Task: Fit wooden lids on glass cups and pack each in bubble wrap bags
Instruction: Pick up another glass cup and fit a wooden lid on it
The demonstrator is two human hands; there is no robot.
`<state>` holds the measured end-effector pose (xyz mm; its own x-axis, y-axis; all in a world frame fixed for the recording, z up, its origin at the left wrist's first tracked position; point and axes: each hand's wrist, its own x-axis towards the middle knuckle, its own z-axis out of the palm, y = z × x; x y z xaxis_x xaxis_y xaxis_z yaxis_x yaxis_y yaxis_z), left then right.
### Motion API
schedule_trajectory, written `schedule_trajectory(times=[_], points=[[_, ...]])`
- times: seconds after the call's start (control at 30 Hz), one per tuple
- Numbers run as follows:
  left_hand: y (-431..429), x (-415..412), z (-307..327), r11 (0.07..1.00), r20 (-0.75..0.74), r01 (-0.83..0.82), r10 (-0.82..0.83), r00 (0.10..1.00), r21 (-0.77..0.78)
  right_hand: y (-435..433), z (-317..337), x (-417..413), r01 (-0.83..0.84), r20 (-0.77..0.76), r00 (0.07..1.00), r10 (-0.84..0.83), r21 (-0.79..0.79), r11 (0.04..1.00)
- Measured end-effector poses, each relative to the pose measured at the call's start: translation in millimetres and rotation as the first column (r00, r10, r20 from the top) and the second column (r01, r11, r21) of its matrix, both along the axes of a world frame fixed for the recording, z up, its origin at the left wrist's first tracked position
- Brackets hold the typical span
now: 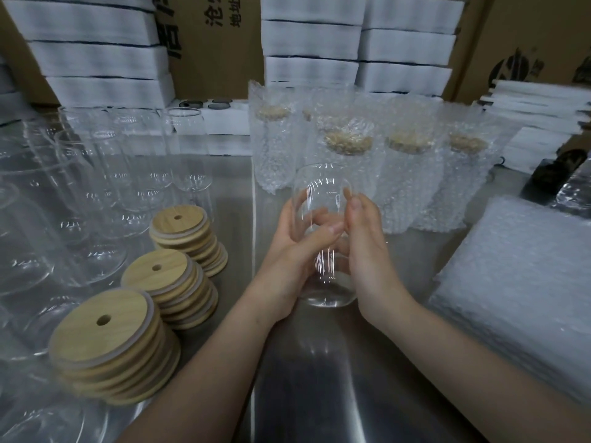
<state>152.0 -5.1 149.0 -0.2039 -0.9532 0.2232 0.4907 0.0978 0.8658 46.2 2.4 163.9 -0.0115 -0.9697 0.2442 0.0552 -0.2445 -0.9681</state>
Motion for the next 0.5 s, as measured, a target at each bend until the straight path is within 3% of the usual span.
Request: schedule_trajectory(times=[0.17,0.5], points=[[-3,2,0,0.997,-0.067,0.045,-0.041,0.997,0.056,-8,-1,-2,0.004,0.009,1.0,-0.004,0.034,0.999],[1,4,4,0.996,-0.093,0.073,-0.068,0.993,0.054,-17,-3,-7,-0.206,0.201,0.965,0.171,0.173,0.963]])
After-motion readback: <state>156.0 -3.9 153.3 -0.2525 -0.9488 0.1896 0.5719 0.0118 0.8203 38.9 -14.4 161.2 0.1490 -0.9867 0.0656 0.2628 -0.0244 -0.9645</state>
